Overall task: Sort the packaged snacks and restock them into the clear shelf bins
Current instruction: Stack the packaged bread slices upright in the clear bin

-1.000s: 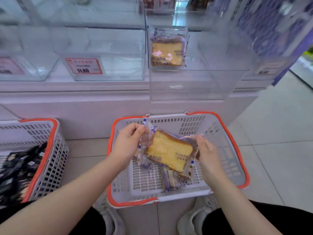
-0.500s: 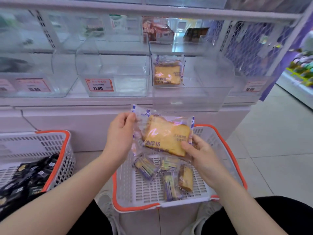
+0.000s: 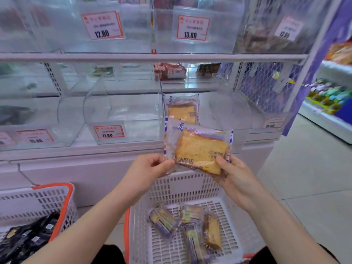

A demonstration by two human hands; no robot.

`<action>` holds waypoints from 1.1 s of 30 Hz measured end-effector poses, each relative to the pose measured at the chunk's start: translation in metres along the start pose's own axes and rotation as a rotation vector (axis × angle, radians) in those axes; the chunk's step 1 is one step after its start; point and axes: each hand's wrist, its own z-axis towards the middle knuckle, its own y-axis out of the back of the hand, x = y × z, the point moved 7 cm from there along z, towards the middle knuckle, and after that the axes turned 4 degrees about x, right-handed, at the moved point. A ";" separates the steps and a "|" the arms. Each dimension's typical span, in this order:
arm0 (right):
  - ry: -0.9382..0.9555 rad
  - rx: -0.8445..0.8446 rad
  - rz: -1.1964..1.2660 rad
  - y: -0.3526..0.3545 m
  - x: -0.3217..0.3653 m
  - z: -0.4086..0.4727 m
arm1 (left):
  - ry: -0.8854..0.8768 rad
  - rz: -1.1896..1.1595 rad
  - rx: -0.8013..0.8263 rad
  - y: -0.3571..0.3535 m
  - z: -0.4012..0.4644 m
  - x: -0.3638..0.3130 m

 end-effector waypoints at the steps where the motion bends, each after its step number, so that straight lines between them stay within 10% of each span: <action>1: 0.003 0.007 -0.007 -0.001 0.003 0.004 | -0.017 0.050 0.014 0.002 0.004 -0.003; 12: 0.340 -0.068 -0.629 -0.029 0.114 0.078 | -0.242 0.355 -0.194 0.070 0.077 -0.043; 24: -0.167 -0.176 -0.769 0.009 0.066 0.203 | -0.310 0.449 0.031 0.035 0.112 -0.018; 33: -0.152 -0.121 -1.687 -0.014 0.059 0.250 | -0.381 0.502 0.052 0.035 0.112 -0.016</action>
